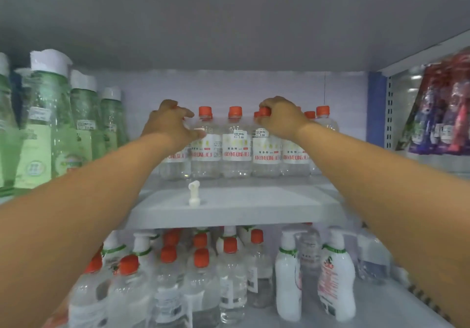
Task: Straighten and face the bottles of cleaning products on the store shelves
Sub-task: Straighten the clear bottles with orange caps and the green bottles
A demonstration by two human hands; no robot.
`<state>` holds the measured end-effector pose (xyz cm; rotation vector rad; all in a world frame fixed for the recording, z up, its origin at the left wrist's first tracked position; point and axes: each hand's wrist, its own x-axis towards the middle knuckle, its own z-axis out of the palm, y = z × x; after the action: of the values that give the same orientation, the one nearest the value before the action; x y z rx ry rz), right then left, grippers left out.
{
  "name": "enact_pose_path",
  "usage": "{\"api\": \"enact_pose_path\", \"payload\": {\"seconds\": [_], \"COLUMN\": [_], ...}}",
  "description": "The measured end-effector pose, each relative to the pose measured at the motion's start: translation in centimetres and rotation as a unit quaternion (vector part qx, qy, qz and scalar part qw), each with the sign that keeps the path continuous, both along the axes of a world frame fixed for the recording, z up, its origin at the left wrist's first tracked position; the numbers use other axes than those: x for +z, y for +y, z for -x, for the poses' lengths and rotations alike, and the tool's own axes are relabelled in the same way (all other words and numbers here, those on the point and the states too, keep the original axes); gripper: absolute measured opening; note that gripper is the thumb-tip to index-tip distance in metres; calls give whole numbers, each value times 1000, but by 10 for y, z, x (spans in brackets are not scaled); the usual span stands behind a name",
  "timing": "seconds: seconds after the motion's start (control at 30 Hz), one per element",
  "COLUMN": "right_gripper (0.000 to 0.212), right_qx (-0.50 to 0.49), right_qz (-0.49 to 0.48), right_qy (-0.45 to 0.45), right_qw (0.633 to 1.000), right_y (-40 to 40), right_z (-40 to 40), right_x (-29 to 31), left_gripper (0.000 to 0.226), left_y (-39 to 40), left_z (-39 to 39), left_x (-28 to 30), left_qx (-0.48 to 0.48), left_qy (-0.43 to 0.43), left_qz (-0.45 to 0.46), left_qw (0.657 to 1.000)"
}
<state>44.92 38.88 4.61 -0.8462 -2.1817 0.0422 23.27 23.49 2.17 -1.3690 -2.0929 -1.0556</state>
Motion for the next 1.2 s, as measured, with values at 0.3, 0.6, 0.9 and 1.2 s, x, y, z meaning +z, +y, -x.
{"api": "enact_pose_path", "payload": {"seconds": [0.3, 0.6, 0.9, 1.2], "right_gripper": [62, 41, 105, 80], "right_qx": [144, 180, -25, 10], "right_qz": [91, 300, 263, 245], "right_qy": [207, 235, 159, 216], "right_qw": [963, 907, 951, 945], "right_y": [-139, -209, -178, -167], "right_z": [-53, -5, 79, 61], "right_x": [-92, -306, -360, -371], "left_gripper": [54, 40, 91, 67], "left_y": [-122, -172, -130, -121], "left_z": [-56, -51, -13, -14], "left_x": [-72, -280, -339, -358], "left_qx": [-129, -22, 122, 108], "left_qy": [-193, -293, -244, -293], "left_qz": [-164, -251, -72, -159], "left_qw": [959, 922, 959, 937]}}
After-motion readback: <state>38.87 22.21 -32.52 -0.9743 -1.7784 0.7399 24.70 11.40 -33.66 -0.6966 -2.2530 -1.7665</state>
